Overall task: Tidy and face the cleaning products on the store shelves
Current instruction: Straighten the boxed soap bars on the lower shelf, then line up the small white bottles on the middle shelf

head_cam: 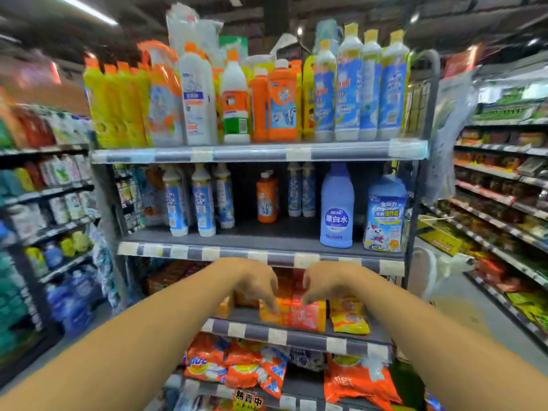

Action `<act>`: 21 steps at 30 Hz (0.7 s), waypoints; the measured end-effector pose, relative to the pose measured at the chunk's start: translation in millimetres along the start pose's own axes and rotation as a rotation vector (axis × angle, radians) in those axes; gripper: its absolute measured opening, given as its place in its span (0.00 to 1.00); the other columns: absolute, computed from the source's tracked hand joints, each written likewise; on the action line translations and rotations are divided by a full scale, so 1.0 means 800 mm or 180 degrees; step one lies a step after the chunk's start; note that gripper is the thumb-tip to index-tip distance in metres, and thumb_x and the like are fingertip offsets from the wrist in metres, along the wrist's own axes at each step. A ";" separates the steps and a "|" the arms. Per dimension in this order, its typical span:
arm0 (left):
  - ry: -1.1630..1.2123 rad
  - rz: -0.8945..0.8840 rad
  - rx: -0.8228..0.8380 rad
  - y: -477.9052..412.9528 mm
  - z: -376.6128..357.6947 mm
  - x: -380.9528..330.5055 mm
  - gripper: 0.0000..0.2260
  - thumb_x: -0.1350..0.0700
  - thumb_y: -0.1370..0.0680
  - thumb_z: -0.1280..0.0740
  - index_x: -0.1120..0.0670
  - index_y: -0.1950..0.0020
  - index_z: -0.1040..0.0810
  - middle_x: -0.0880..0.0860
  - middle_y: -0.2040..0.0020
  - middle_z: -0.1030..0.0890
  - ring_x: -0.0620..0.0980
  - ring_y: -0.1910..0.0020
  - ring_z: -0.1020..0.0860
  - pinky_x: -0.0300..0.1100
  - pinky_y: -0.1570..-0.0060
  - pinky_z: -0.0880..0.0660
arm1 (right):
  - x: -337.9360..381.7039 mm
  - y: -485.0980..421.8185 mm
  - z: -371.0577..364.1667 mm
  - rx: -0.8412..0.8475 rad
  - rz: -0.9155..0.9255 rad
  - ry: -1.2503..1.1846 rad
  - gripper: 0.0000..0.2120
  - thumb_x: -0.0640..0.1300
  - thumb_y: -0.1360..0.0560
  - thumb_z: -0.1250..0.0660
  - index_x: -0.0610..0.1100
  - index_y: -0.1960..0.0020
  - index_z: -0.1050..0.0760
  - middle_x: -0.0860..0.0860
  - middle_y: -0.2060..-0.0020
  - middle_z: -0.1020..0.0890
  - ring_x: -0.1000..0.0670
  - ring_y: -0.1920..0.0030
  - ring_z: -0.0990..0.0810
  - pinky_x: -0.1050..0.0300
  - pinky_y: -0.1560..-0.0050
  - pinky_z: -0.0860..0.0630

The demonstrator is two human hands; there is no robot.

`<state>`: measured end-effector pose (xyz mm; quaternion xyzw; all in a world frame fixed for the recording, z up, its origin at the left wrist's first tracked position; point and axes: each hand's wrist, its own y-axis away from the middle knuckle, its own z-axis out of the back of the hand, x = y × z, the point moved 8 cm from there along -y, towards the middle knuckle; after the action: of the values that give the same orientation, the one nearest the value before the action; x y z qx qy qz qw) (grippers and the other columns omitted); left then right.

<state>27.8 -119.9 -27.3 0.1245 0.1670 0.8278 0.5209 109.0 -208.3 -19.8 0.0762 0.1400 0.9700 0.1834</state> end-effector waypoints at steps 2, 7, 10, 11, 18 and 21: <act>-0.0047 0.0078 -0.0128 0.026 0.030 0.011 0.28 0.41 0.24 0.33 0.52 0.27 0.29 0.51 0.29 0.28 0.53 0.35 0.27 0.45 0.39 0.31 | 0.013 0.014 0.027 -0.0023 0.0058 0.0059 0.15 0.57 0.26 0.32 0.44 0.55 0.23 0.49 0.56 0.22 0.47 0.54 0.22 0.53 0.53 0.25; -0.0041 0.0328 -0.0193 0.083 0.074 0.046 0.25 0.42 0.22 0.34 0.52 0.29 0.28 0.51 0.30 0.27 0.54 0.36 0.26 0.49 0.37 0.28 | 0.041 0.038 0.088 -0.0301 0.0267 -0.0019 0.19 0.55 0.26 0.33 0.38 0.58 0.25 0.45 0.61 0.25 0.45 0.61 0.26 0.52 0.60 0.30; 0.0199 0.0495 -0.0216 0.104 0.083 0.078 0.27 0.42 0.23 0.34 0.50 0.27 0.30 0.52 0.32 0.25 0.52 0.43 0.21 0.47 0.44 0.26 | 0.055 0.039 0.110 -0.0356 0.0343 -0.0136 0.17 0.54 0.27 0.32 0.40 0.61 0.26 0.42 0.62 0.25 0.46 0.63 0.29 0.52 0.62 0.31; 0.0221 0.0527 -0.0203 0.109 0.085 0.090 0.27 0.41 0.23 0.34 0.50 0.26 0.31 0.52 0.34 0.24 0.51 0.46 0.20 0.46 0.47 0.24 | 0.059 0.037 0.116 -0.0396 0.0366 -0.0128 0.17 0.54 0.27 0.32 0.39 0.60 0.24 0.41 0.60 0.23 0.47 0.62 0.28 0.51 0.62 0.30; 0.0562 0.0821 -0.0060 0.124 0.077 0.179 0.28 0.42 0.23 0.34 0.49 0.25 0.33 0.50 0.34 0.25 0.49 0.48 0.19 0.47 0.49 0.22 | 0.099 -0.007 0.135 -0.0491 0.0520 -0.0129 0.28 0.57 0.27 0.31 0.36 0.38 0.24 0.42 0.40 0.21 0.41 0.40 0.23 0.43 0.37 0.27; 0.0579 0.0904 0.0149 0.115 0.063 0.217 0.26 0.43 0.23 0.34 0.49 0.26 0.32 0.48 0.38 0.24 0.49 0.48 0.19 0.45 0.54 0.22 | 0.119 -0.044 0.131 -0.0337 0.0495 -0.0178 0.27 0.57 0.28 0.31 0.37 0.39 0.23 0.43 0.40 0.21 0.42 0.41 0.22 0.44 0.39 0.25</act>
<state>-102.6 7.5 61.9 0.0836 0.2133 0.8969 0.3783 54.2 -115.3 78.0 0.1041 0.0770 0.9849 0.1152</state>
